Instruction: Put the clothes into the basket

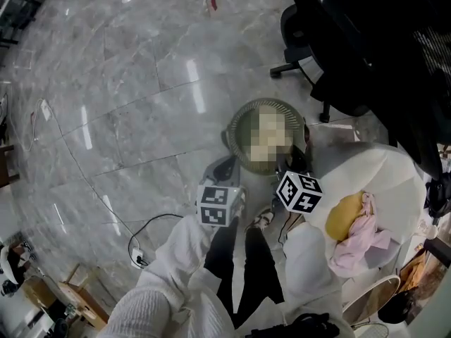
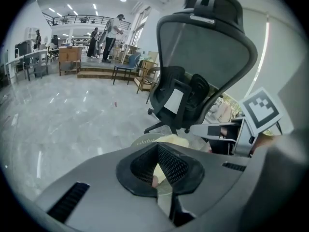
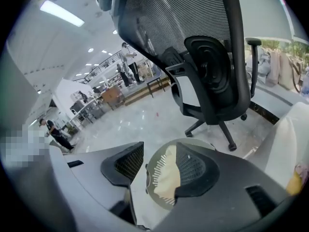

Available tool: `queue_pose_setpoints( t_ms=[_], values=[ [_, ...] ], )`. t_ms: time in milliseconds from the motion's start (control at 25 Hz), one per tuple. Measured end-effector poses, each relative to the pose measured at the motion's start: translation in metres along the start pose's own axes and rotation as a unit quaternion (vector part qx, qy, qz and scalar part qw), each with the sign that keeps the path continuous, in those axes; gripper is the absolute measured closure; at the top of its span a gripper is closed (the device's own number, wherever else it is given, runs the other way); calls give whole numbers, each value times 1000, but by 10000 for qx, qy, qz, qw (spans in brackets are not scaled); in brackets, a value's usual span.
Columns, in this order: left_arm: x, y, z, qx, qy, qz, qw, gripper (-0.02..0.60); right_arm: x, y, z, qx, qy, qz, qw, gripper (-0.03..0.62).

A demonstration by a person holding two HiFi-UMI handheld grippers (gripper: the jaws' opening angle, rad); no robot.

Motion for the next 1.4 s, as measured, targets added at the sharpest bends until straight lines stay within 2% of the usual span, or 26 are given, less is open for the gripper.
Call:
queue_pose_setpoints(
  t_ms=[480, 680, 880, 960, 1040, 1240, 1400],
  values=[
    [0, 11, 22, 128, -73, 103, 9998, 578, -25, 6, 16, 260, -66, 140, 9995, 411],
    [-14, 18, 37, 104, -140, 110, 9998, 578, -50, 20, 5, 522, 375, 389, 9972, 411],
    [-43, 38, 56, 141, -247, 156, 9995, 578, -89, 50, -10, 483, 363, 639, 9961, 419],
    [-55, 51, 58, 149, -207, 223, 9994, 578, -104, 67, -15, 435, 281, 768, 9957, 452],
    [-71, 67, 60, 174, -128, 315, 9993, 578, -123, 86, -22, 387, 217, 919, 9948, 516],
    [-125, 121, 72, 134, 47, 744, 9971, 578, -177, 131, -37, 258, 258, 1232, 9917, 540],
    [-163, 150, 76, 144, 212, 1042, 9942, 578, -212, 152, -45, 297, 245, 1403, 9894, 553]
  ],
)
Point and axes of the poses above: the fingertips, and each gripper's own axes: x forward along the fingers, z to its right, y out of its top, the point moved 5 cm from there along -x, backward along the fingers, and after that the axes turned 10 degrees about z, right-handed, at the moved point
